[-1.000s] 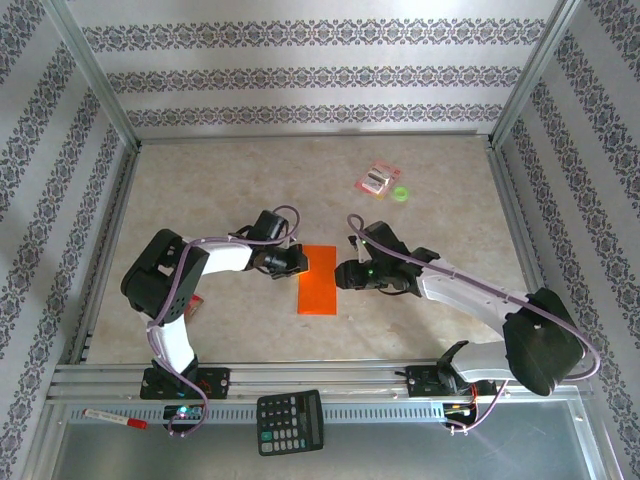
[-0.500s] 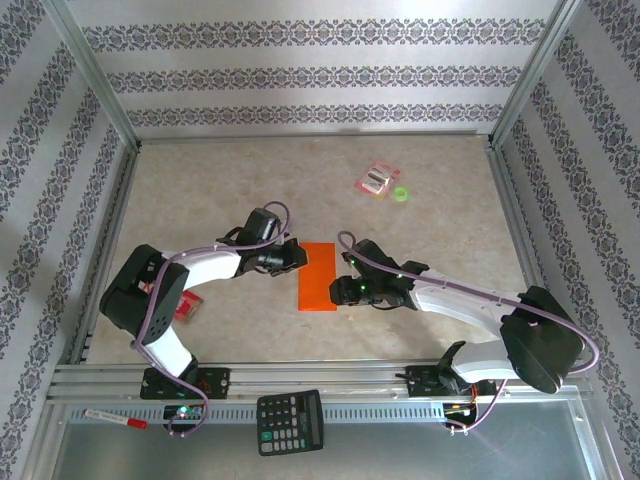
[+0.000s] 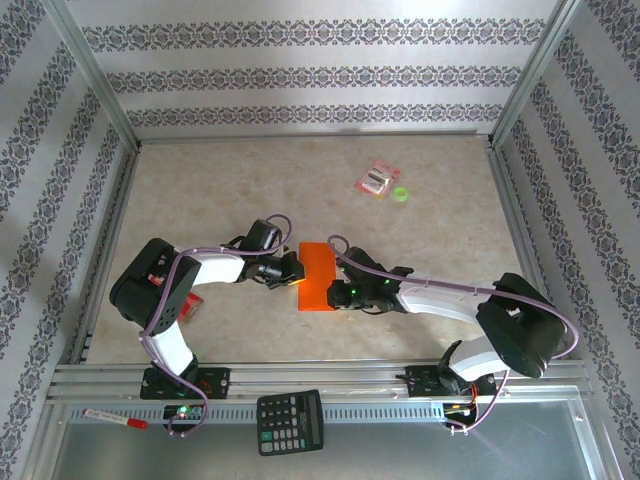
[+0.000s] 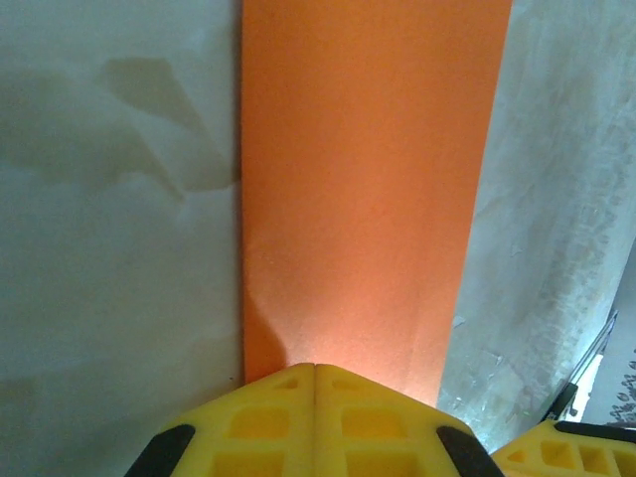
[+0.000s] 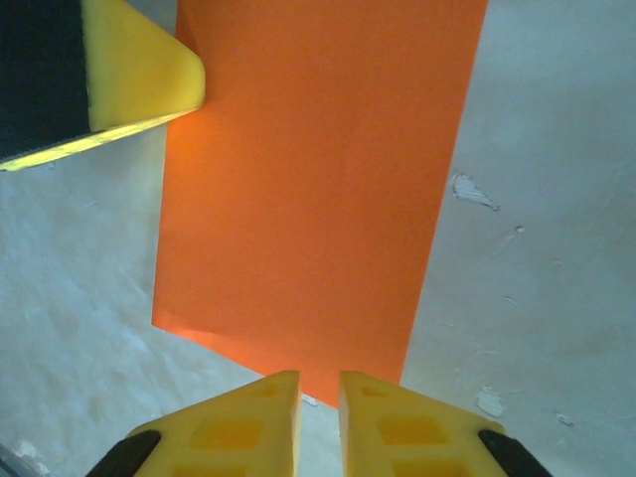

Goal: Fold a paper plane with a square sheet of paper (pick it up from the middle)

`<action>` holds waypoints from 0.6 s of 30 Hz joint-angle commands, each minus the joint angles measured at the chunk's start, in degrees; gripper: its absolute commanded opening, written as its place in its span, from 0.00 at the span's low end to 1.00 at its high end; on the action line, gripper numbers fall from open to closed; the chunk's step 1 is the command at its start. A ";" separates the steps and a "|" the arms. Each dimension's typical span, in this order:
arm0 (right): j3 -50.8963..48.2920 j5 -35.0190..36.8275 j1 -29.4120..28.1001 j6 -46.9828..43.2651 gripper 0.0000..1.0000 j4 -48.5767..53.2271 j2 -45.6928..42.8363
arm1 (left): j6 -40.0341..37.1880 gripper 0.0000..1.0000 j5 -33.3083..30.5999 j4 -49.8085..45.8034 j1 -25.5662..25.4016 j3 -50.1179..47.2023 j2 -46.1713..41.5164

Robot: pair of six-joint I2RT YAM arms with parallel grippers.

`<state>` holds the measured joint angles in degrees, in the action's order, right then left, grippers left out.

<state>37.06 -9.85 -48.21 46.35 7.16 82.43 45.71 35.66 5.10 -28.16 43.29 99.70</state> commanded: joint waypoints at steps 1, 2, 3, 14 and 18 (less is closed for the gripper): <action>-0.67 0.51 -0.57 1.11 0.16 -1.83 1.38 | -2.65 0.00 -1.40 -2.33 -0.58 -0.69 1.17; -0.76 0.36 -0.66 1.11 0.16 -2.19 1.81 | -2.89 0.00 -1.65 -2.39 -0.58 -0.90 1.28; -0.89 0.35 -0.66 1.20 0.15 -2.49 2.17 | -2.98 0.00 -1.73 -2.40 -0.58 -1.01 1.39; -0.73 -0.78 -0.82 1.14 0.14 -5.13 6.17 | -3.56 0.00 -2.17 -2.74 -0.66 -1.48 2.66; 0.16 -0.96 -0.79 0.72 0.16 -5.85 6.84 | -3.44 0.00 -2.02 -2.71 -0.71 -1.78 2.69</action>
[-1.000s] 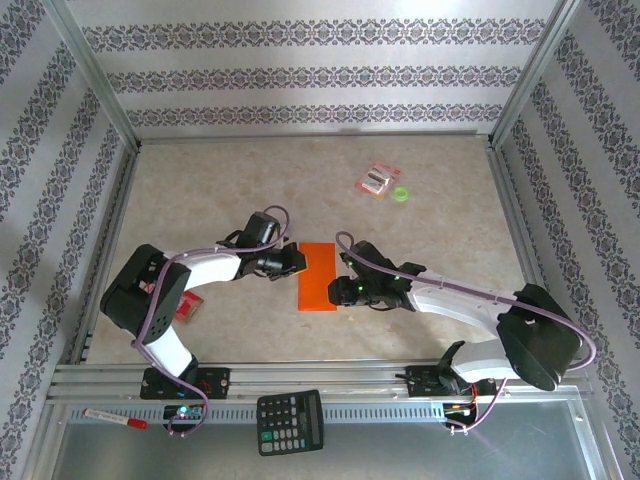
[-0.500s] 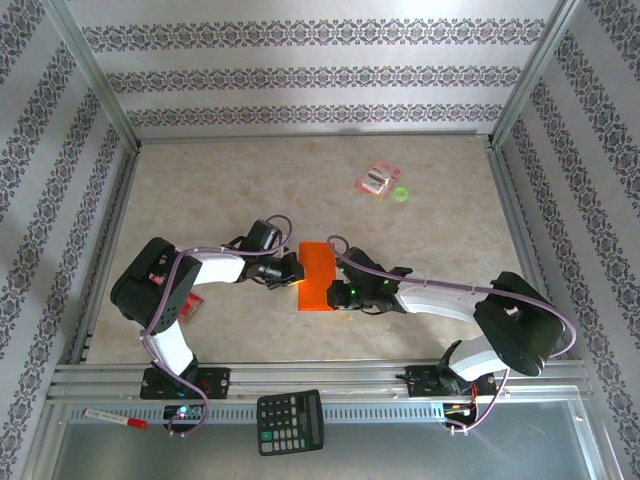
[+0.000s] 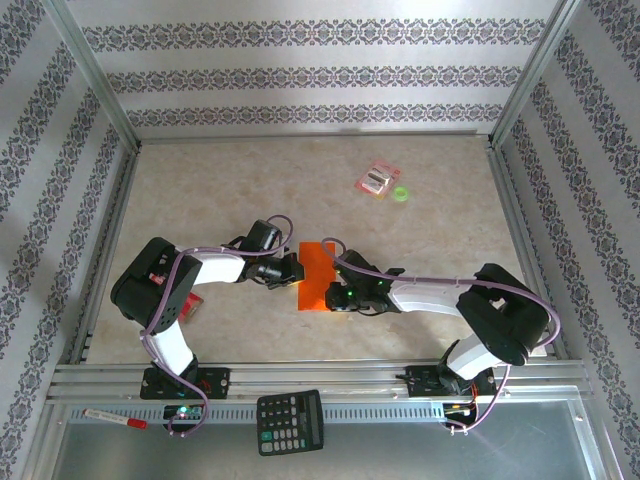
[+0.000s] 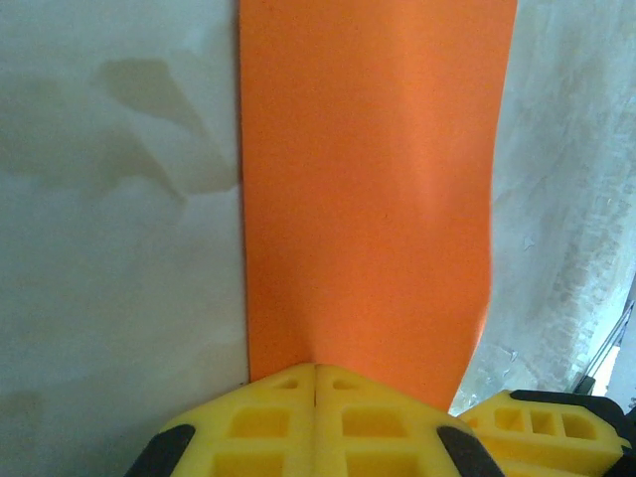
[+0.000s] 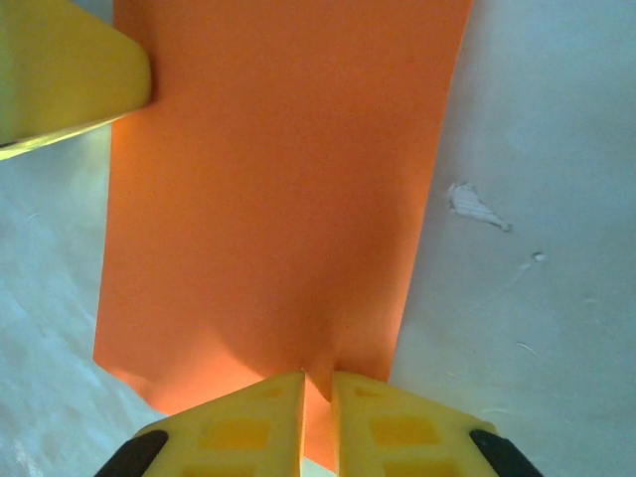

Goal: Fold a paper plane with a square sheet of paper (pick it up from the middle)

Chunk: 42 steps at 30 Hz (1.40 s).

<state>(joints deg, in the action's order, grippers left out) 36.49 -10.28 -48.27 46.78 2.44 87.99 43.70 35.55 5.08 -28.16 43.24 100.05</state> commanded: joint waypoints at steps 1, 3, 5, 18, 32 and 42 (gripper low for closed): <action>0.98 -0.46 -0.68 0.19 0.17 -1.32 1.49 | -1.45 0.00 -1.90 -2.65 -0.67 -1.72 2.34; 1.60 -0.70 -0.61 -0.15 0.17 -1.47 1.86 | -1.43 0.00 -1.81 -2.57 -0.67 -1.80 2.41; 2.15 -0.87 -0.51 -0.49 0.18 -1.46 2.07 | -1.26 0.00 -1.82 -2.45 -0.69 -1.93 2.51; 2.80 -1.59 0.28 -1.67 0.21 -1.76 0.04 | -1.59 0.00 -1.98 -3.05 -1.12 -1.37 2.82; 3.01 -2.10 1.55 -2.49 0.27 -1.88 -0.10 | -1.76 0.00 -1.99 -3.03 -1.20 -1.50 3.04; -1.37 -3.77 0.46 -0.32 0.24 3.08 -5.69 | -1.76 0.00 -2.01 -3.06 -1.36 -1.33 3.53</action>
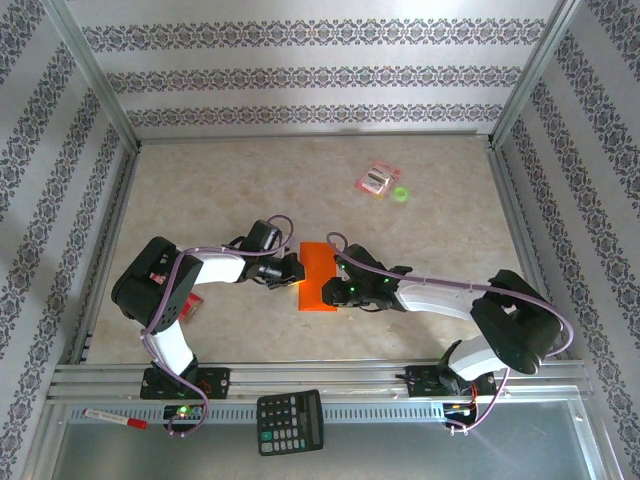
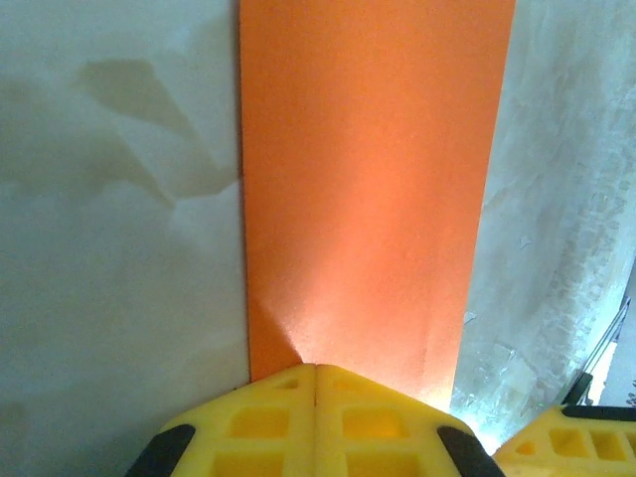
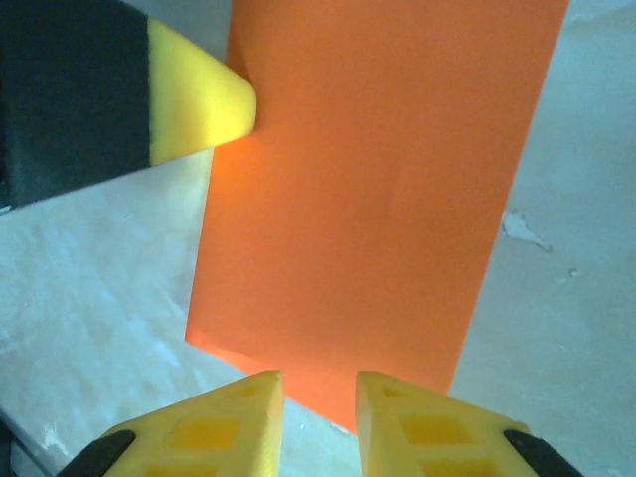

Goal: Fold a paper plane with a square sheet of paper (pick it up from the middle)

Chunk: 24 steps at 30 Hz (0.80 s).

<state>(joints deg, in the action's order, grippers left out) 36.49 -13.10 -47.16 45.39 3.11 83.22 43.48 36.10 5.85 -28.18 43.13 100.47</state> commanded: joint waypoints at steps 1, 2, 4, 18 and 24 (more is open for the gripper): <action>-1.42 -0.91 -0.83 1.18 0.23 2.34 -0.69 | -1.56 0.00 -2.58 -3.89 -1.37 -1.18 3.12; -1.42 -0.81 -1.00 1.36 0.21 2.37 -0.45 | -1.56 0.00 -2.55 -4.06 -1.35 -1.02 3.14; -1.26 -0.58 -1.27 1.46 0.19 2.11 0.33 | -1.71 0.00 -2.75 -4.31 -1.42 -0.94 3.05; 1.46 1.30 -1.36 0.94 0.19 0.36 6.55 | -1.91 0.00 -2.78 -4.42 -1.45 -1.32 2.89; 3.26 0.19 -1.27 0.20 0.21 -2.38 8.02 | -1.91 0.00 -2.59 -4.43 -1.49 -1.13 2.98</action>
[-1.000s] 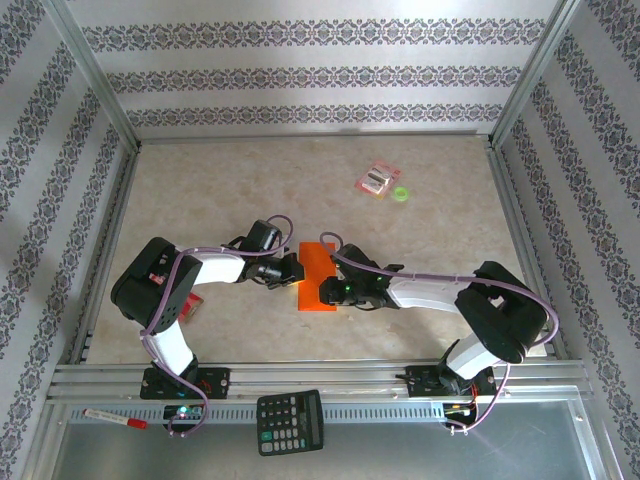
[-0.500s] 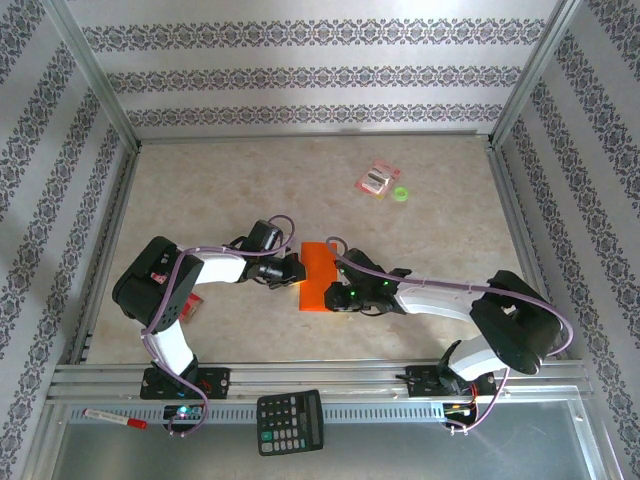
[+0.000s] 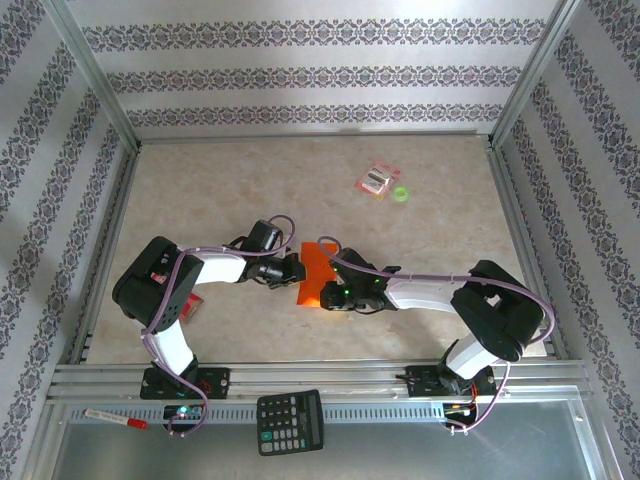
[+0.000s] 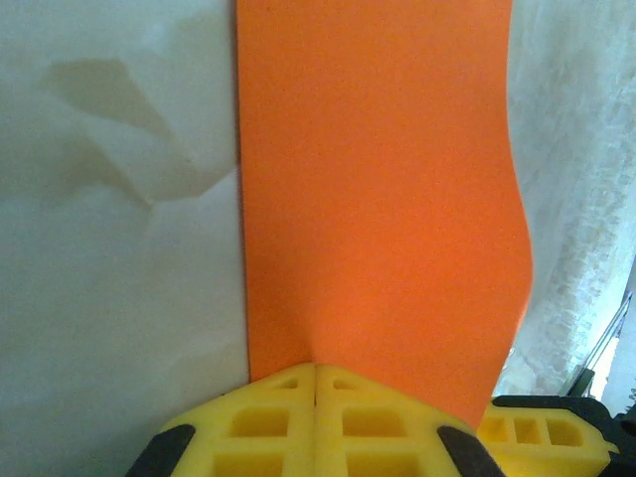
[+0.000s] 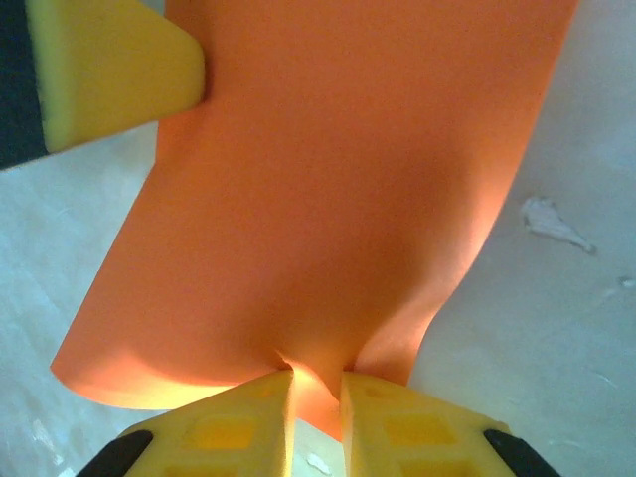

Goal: Fold a paper plane with a square sheet of paper (pick it up from the middle)

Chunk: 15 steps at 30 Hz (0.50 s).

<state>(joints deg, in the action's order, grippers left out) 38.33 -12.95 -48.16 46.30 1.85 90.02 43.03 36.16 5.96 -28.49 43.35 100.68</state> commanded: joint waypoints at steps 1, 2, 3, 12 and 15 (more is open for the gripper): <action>1.66 -0.05 -0.27 -0.85 0.21 -1.30 1.28 | -1.48 0.00 -2.75 -4.51 -1.15 -1.40 2.81; 1.83 -0.02 -0.18 -1.02 0.21 -1.56 1.37 | -1.46 0.00 -2.76 -4.51 -1.24 -1.42 2.85; 2.01 -0.09 -0.05 -1.19 0.22 -1.68 1.35 | -1.53 0.00 -2.54 -4.58 -1.15 -1.35 2.92; 2.80 -1.47 1.22 -1.81 0.24 -2.59 0.64 | -1.78 0.00 -2.68 -5.25 -1.24 -1.07 2.82; 2.81 -2.05 1.47 -2.02 0.25 -2.60 0.14 | -1.72 0.00 -2.76 -5.25 -1.29 -1.07 2.80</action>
<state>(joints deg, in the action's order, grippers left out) 39.70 -13.80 -47.35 45.36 0.14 90.80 42.63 36.18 5.96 -28.49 43.38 100.68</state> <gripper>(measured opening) 0.250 0.049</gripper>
